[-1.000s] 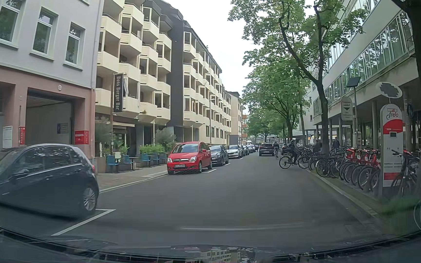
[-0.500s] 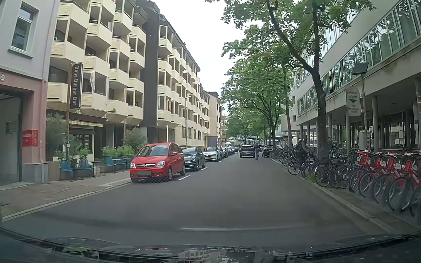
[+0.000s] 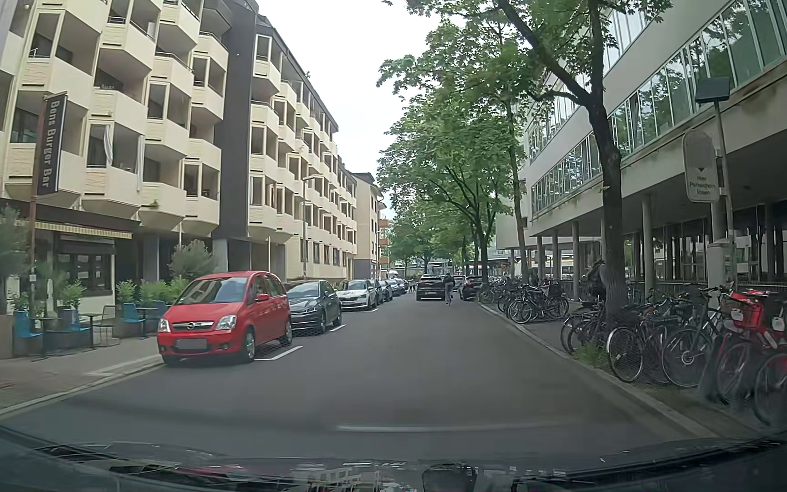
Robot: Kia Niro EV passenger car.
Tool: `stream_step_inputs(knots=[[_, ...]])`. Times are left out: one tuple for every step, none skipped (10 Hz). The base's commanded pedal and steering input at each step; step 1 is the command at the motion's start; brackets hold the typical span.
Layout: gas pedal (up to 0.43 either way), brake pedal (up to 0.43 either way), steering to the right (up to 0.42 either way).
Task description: Follow the waypoints while adhering to traffic rules and regulations
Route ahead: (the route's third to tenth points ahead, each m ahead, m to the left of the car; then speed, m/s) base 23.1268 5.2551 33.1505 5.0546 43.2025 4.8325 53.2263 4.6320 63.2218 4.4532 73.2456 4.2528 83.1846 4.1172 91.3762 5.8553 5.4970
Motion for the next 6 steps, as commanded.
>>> stream_step_inputs(knots=[[0.067, 0.0, 0.069], [0.067, 0.0, 0.059], [0.067, 0.0, 0.051], [0.067, 0.0, 0.043], [0.067, 0.0, 0.035], [0.067, 0.0, 0.029]])
